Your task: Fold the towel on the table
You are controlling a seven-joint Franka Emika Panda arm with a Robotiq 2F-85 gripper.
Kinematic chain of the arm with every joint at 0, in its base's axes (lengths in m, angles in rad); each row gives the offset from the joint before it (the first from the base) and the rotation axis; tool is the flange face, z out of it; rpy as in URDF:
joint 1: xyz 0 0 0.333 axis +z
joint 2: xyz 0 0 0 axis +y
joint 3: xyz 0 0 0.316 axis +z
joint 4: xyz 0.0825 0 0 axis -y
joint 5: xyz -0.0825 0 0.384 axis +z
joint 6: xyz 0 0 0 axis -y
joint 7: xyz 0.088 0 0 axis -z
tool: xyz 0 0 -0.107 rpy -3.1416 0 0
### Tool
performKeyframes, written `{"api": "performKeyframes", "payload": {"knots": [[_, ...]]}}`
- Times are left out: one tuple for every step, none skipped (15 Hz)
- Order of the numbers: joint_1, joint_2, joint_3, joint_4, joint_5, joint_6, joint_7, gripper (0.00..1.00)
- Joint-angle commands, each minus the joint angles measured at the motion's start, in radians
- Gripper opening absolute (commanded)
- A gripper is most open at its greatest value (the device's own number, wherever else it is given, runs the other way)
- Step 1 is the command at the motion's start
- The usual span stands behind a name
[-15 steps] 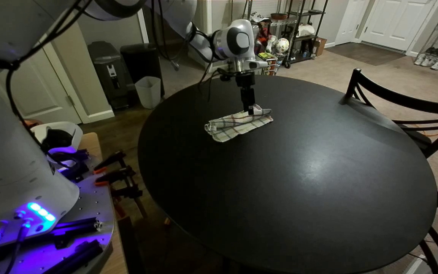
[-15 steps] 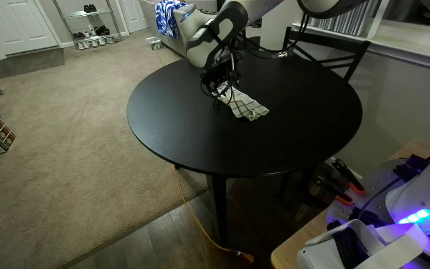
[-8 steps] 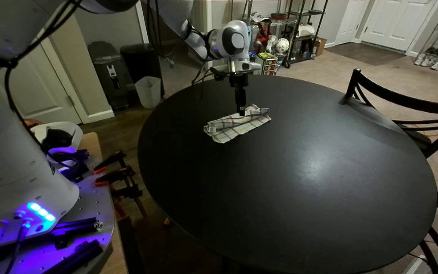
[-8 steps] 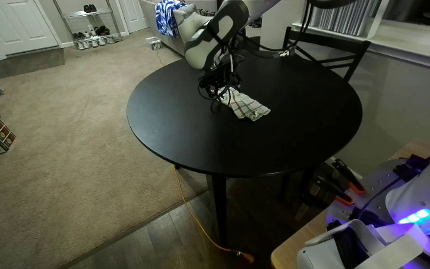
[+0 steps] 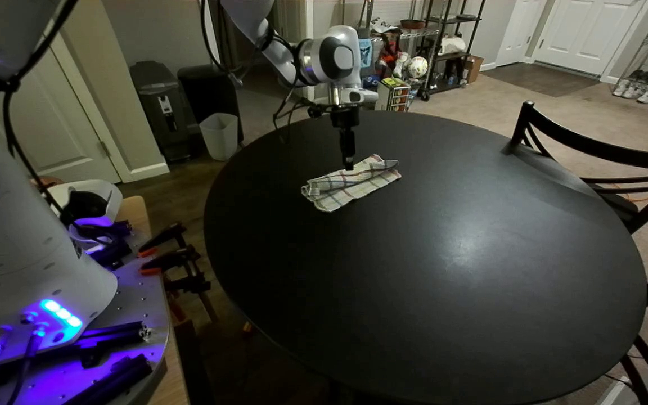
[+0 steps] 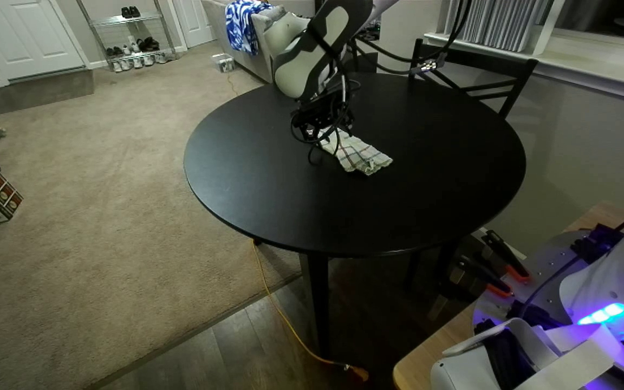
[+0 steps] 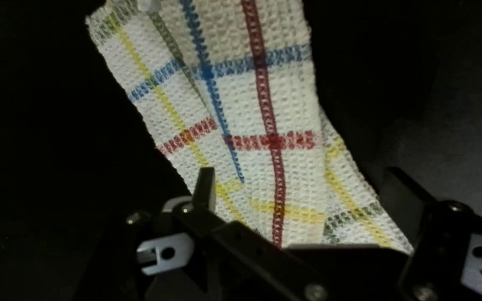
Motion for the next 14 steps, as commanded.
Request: {"api": "performKeyframes", "payload": {"knots": [[0.002,-0.081,0.006,-0.126,-0.025,0.024,0.015,1.00],[0.005,-0.087,0.005,-0.140,-0.033,0.020,0.016,1.00],[0.008,-0.093,0.003,-0.154,-0.042,0.019,0.018,1.00],[0.010,-0.098,0.003,-0.166,-0.050,0.018,0.019,1.00],[0.011,-0.102,0.004,-0.178,-0.058,0.018,0.020,1.00],[0.012,-0.106,0.005,-0.188,-0.062,0.018,0.020,1.00],[0.014,-0.110,0.005,-0.198,-0.068,0.017,0.021,1.00],[0.016,-0.114,0.005,-0.208,-0.073,0.016,0.022,1.00],[0.017,-0.118,0.007,-0.216,-0.075,0.013,0.022,1.00],[0.017,-0.121,0.009,-0.225,-0.077,0.010,0.018,1.00],[0.020,-0.124,0.007,-0.233,-0.083,0.009,0.022,1.00],[0.021,-0.128,0.008,-0.240,-0.086,0.008,0.023,1.00],[0.022,-0.131,0.008,-0.247,-0.089,0.008,0.024,1.00],[0.023,-0.135,0.008,-0.253,-0.091,0.008,0.026,1.00]]}}
